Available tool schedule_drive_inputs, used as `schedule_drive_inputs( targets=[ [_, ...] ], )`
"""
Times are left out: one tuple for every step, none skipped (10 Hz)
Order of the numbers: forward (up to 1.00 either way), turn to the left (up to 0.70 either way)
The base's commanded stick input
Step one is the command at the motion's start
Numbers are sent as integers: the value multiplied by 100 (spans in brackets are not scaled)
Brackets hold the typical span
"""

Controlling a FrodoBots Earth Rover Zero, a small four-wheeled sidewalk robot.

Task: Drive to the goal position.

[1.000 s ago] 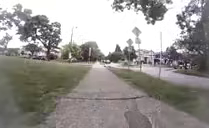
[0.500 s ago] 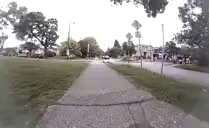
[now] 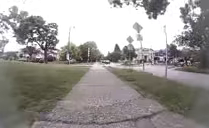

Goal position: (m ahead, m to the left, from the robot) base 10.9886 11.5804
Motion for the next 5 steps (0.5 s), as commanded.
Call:
schedule_drive_inputs(
  targets=[
    [70,0],
    [70,0],
    [70,0],
    [70,0],
    [70,0]
  ],
)
